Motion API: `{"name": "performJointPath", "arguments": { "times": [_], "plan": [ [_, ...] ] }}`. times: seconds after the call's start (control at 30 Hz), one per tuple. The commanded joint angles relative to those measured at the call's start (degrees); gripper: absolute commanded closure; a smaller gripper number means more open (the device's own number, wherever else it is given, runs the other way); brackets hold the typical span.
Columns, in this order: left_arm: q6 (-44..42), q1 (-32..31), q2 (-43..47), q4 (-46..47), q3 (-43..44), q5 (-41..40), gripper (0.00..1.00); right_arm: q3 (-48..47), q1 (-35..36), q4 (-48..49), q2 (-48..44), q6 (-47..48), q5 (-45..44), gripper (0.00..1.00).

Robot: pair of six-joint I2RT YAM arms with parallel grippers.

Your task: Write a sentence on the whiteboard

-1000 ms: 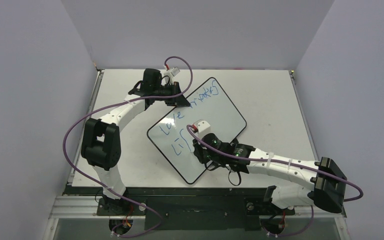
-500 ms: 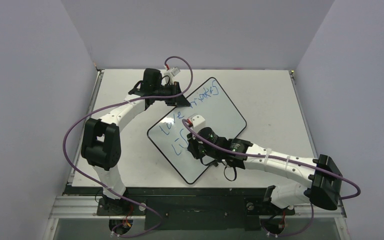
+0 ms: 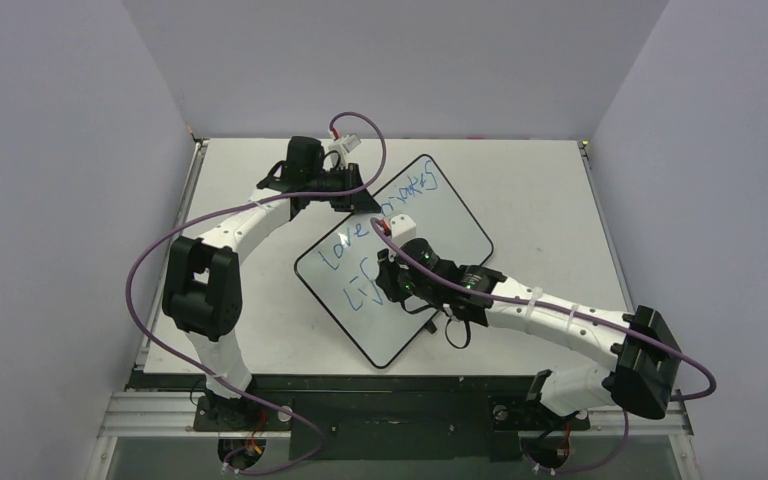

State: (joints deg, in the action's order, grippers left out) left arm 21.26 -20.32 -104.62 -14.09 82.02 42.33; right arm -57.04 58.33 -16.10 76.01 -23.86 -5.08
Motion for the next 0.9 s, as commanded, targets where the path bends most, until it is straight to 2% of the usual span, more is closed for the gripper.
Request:
{"name": "performJointPath", "arguments": {
  "times": [0.0, 0.57, 0.87],
  "plan": [
    [-4.30, -2.10, 0.58, -1.60, 1.39, -1.30, 1.00, -2.67, -0.69, 3.04, 1.90, -0.59, 1.14, 1.00],
    [-4.54, -2.17, 0.17, -1.64, 1.48, -1.11, 1.00, -2.29, -0.52, 4.70, 4.13, -1.37, 2.89, 1.00],
    [-4.69, -2.17, 0.35, -1.84, 1.30, -1.28, 1.00, -1.04, -3.83, 4.00, 4.41, -1.80, 2.17, 1.00]
  ]
}}
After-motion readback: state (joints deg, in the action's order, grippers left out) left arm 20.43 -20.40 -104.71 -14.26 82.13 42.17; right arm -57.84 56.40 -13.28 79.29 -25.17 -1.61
